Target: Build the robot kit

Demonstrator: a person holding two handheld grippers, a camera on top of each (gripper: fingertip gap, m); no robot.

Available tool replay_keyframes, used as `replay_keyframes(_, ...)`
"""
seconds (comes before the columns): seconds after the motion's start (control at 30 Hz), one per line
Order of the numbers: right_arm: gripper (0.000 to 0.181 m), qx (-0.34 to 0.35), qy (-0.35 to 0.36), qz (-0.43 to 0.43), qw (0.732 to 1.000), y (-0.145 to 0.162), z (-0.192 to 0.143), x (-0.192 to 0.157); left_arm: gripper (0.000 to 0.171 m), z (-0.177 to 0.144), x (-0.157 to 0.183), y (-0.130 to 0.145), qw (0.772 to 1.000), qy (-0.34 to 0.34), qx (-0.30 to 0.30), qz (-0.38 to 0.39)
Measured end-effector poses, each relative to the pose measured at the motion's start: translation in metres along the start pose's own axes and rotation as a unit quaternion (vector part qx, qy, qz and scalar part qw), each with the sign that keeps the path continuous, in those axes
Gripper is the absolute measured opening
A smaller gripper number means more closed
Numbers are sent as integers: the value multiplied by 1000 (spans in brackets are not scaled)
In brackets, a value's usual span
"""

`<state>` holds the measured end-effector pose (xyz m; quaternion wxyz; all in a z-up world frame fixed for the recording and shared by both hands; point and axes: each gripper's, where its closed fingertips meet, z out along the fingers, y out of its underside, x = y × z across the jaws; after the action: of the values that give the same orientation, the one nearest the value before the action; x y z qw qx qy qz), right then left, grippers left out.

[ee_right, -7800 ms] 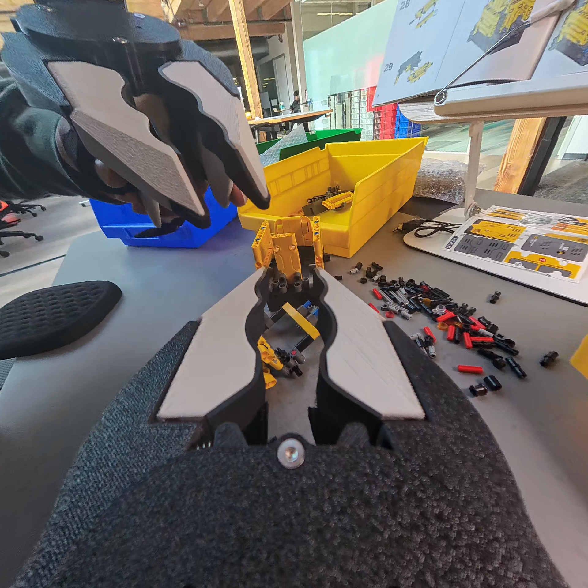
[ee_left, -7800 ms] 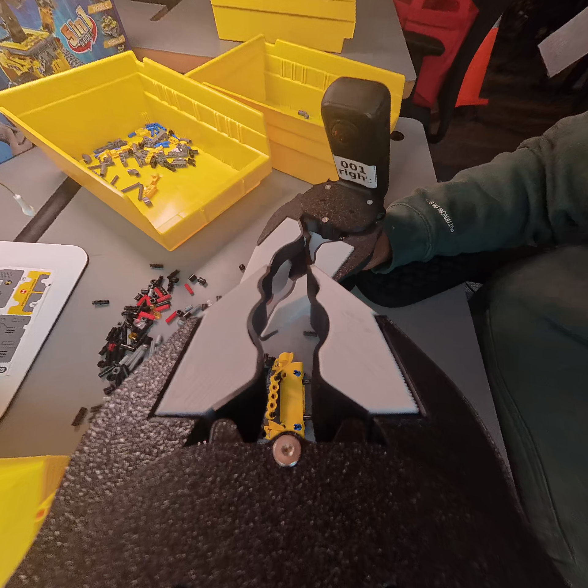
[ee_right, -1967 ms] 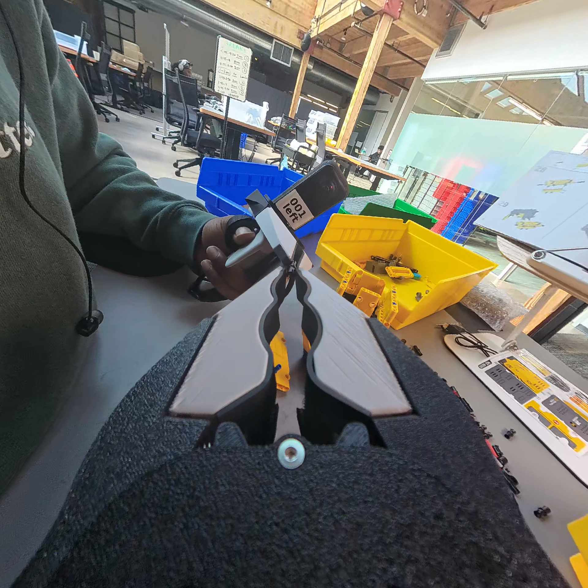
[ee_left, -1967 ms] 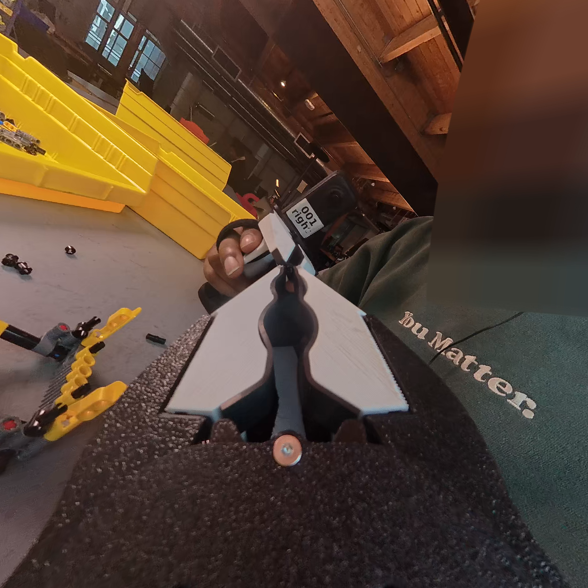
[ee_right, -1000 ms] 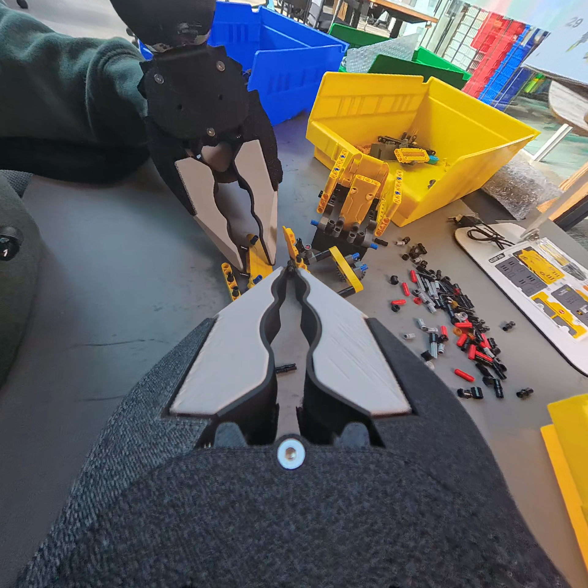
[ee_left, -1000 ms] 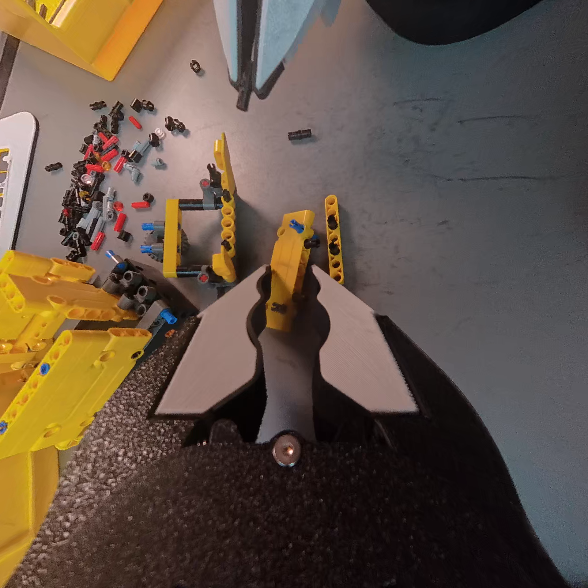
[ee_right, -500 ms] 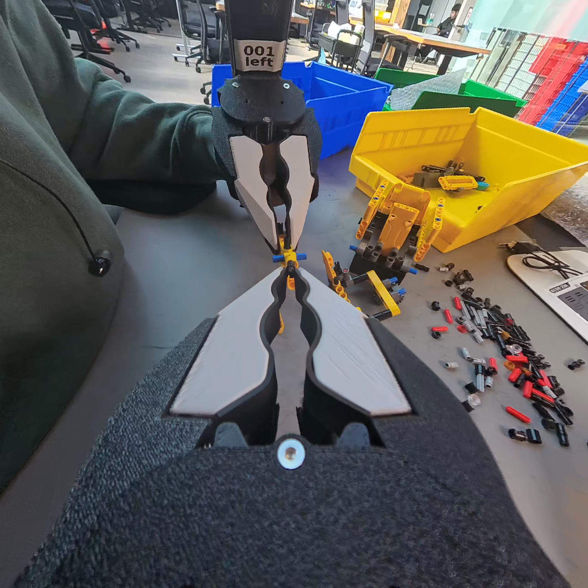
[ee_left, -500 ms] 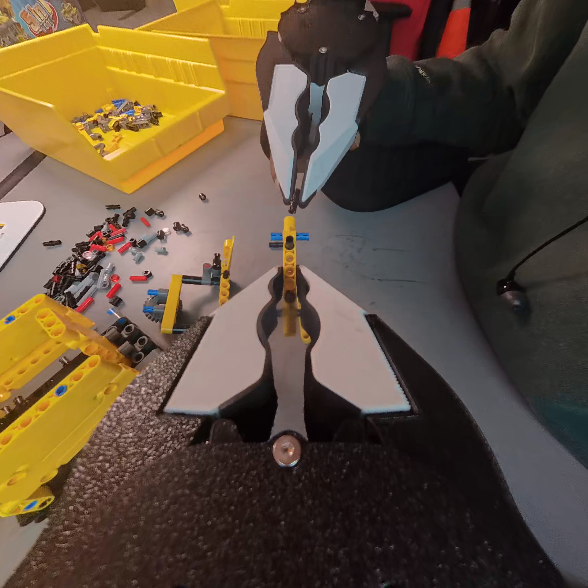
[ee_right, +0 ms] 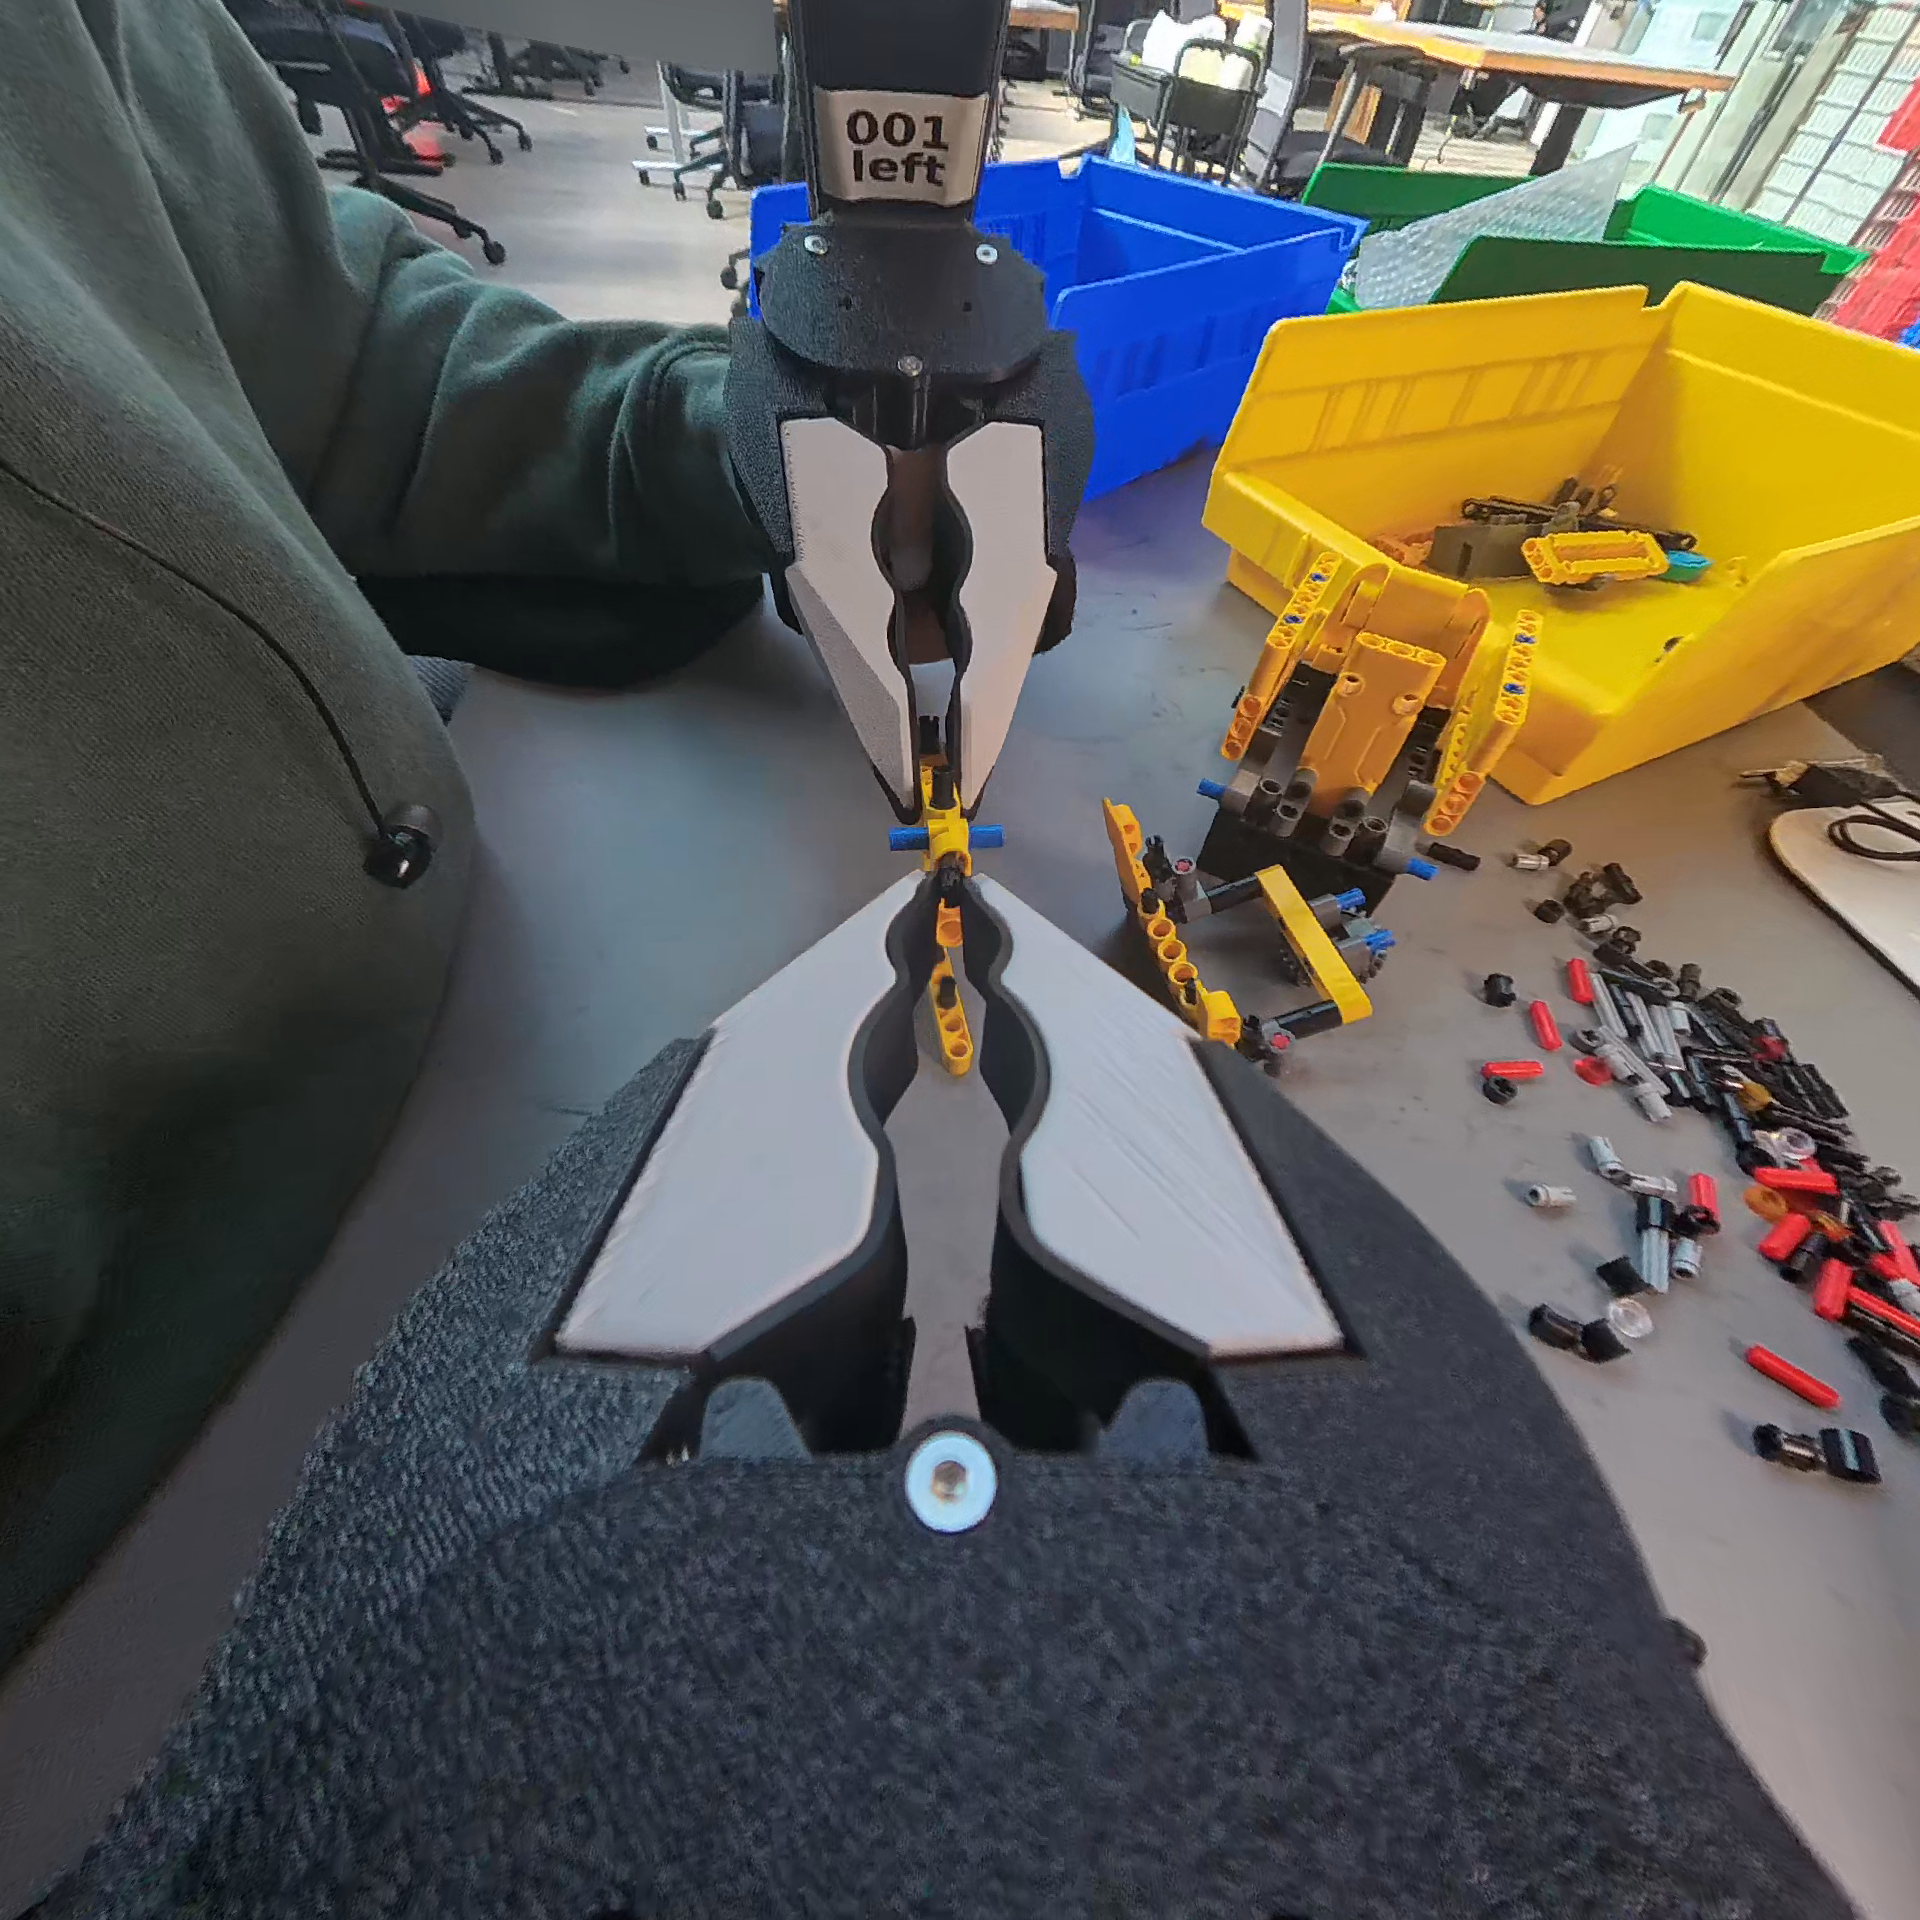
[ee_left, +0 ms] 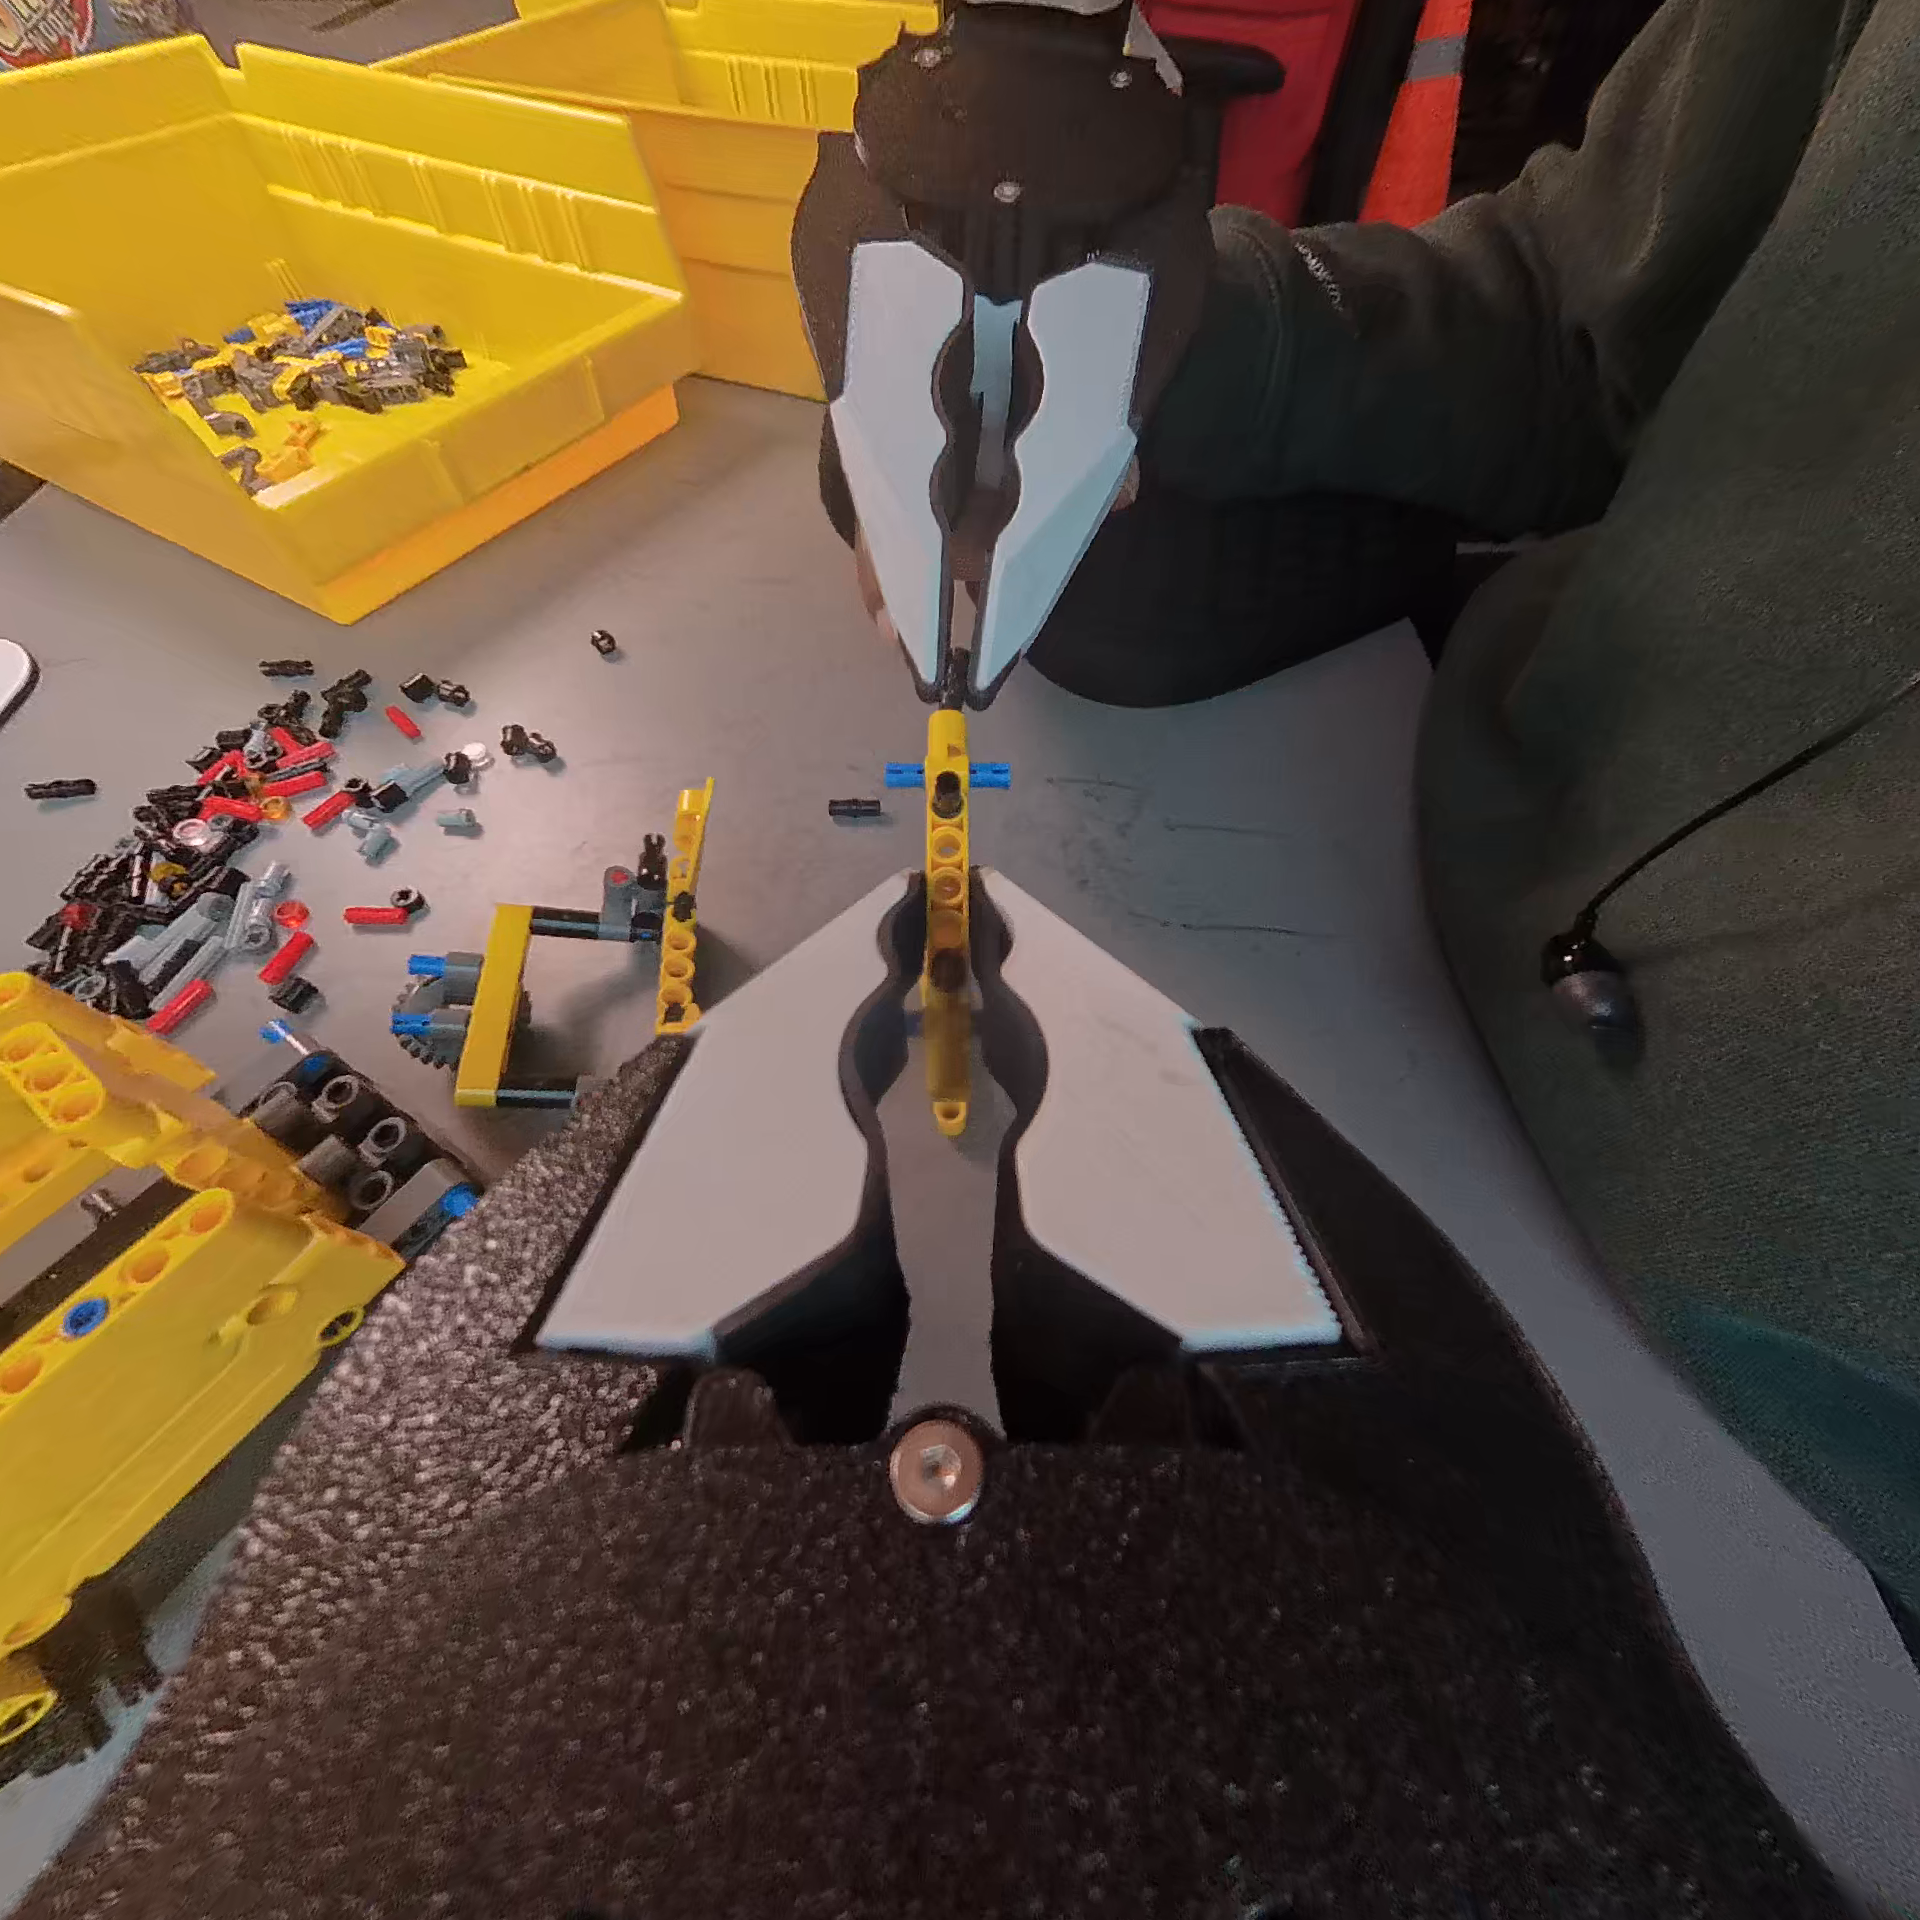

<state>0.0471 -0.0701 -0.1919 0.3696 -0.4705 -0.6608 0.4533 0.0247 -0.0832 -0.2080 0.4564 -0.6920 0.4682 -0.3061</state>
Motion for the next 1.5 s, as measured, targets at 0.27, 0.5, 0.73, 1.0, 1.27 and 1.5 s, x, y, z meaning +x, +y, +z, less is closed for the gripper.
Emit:
replay_keyframes(0.27, 3, -8, -24, 26, 999, 2, -1, -4, 6, 1, 2, 0, 1000, -11, -6, 29)
replay_keyframes(0.5, 2, 5, -43, 43, 998, -2, -2, -9, 6, 5, 7, -5, 999, -9, 7, 36)
replay_keyframes(0.73, 3, 11, -24, 60, 998, -3, -1, 0, 6, 3, -1, -8, 999, -33, 14, 31)
replay_keyframes(1.0, 6, 33, 12, 57, 998, -9, -7, 13, 7, -2, -11, -4, 996, -66, -17, 53)
replay_keyframes(1.27, 2, 24, -4, 52, 998, -7, -4, 6, 6, -1, -7, -7, 996, -65, -17, 62)
replay_keyframes(1.5, 0, 46, -37, 53, 997, -19, 2, -7, 5, 12, 1, 1, 995, -55, -43, 77)
